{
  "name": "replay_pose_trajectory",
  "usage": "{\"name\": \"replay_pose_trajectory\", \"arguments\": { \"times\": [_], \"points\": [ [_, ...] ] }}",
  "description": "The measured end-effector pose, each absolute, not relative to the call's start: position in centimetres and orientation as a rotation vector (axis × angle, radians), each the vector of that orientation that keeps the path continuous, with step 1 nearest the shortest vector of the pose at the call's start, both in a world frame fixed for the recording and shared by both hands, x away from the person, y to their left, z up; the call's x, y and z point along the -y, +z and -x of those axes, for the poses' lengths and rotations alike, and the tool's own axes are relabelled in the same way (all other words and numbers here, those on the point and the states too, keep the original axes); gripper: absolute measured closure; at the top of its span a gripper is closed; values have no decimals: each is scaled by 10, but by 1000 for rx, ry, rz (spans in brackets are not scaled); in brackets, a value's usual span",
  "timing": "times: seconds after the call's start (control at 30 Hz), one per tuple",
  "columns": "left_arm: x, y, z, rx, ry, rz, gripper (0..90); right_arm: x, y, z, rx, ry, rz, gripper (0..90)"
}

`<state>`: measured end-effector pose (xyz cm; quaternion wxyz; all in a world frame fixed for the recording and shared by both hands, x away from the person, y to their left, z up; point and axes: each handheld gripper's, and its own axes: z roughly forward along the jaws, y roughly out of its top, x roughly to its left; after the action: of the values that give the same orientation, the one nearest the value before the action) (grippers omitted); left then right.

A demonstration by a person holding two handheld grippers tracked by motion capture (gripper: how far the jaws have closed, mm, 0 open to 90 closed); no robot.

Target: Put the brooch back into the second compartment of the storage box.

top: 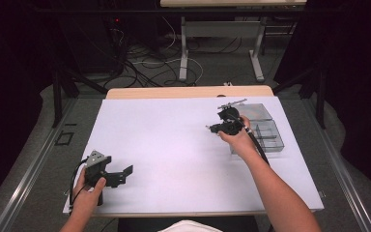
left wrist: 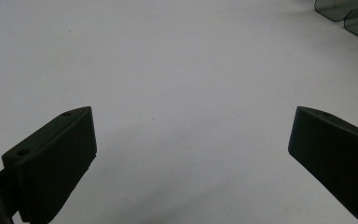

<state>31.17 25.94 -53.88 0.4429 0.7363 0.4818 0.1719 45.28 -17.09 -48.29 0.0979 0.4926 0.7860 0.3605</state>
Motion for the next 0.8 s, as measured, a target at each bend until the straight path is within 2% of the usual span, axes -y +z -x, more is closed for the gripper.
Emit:
{"name": "replay_pose_trajectory", "arguments": {
  "times": [0.8],
  "points": [
    [-259,-539,-313,-1196,431,-1838,11,239,-466,-454,-2204,999,-1532,810]
  ]
}}
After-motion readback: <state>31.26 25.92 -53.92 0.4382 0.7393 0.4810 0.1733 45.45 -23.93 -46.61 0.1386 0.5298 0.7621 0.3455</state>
